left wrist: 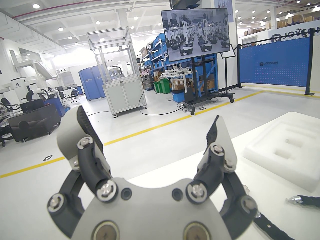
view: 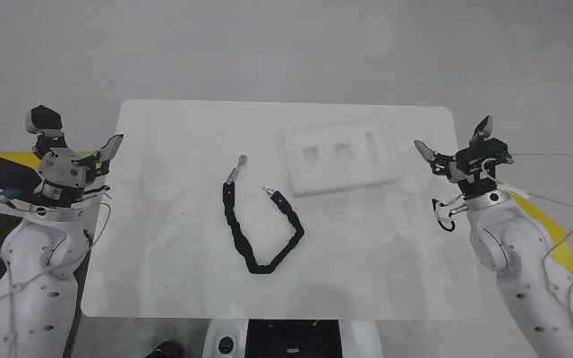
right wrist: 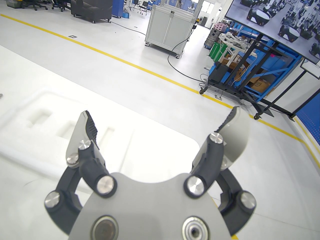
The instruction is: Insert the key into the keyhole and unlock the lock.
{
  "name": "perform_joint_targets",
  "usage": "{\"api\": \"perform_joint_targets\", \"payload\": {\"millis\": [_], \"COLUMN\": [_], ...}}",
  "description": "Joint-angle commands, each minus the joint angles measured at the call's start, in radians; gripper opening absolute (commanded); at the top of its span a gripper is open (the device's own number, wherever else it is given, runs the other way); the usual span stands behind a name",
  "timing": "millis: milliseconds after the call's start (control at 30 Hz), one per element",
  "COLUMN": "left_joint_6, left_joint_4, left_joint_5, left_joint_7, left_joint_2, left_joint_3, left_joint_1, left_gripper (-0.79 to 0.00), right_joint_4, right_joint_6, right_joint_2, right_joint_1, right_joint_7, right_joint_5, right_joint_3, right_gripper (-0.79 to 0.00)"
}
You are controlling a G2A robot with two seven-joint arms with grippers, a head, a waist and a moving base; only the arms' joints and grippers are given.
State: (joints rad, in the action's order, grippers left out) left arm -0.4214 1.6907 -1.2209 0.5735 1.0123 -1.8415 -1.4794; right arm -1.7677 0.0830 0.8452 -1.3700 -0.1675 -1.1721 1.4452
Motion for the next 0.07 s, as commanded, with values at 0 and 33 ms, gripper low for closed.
{"api": "perform_joint_targets", "payload": {"millis": [0,33], "left_joint_6": [0.000,0.000], "left_joint_4": [0.000,0.000], "left_joint_5": [0.000,0.000], "left_joint_7": [0.000,0.000], "left_joint_2": [0.000,0.000], "left_joint_3": [0.000,0.000], "left_joint_1": [0.000,0.000], "left_gripper": [-0.001,-0.001], "right_joint_4": [0.000,0.000], "right_joint_6": [0.000,0.000], "right_joint_2": [0.000,0.000], "right_joint_1": [0.000,0.000], "right_joint_7": [0.000,0.000], "right_joint_5": [0.000,0.000], "right_joint_3": [0.000,0.000], "right_gripper": [0.000,-0.001]}}
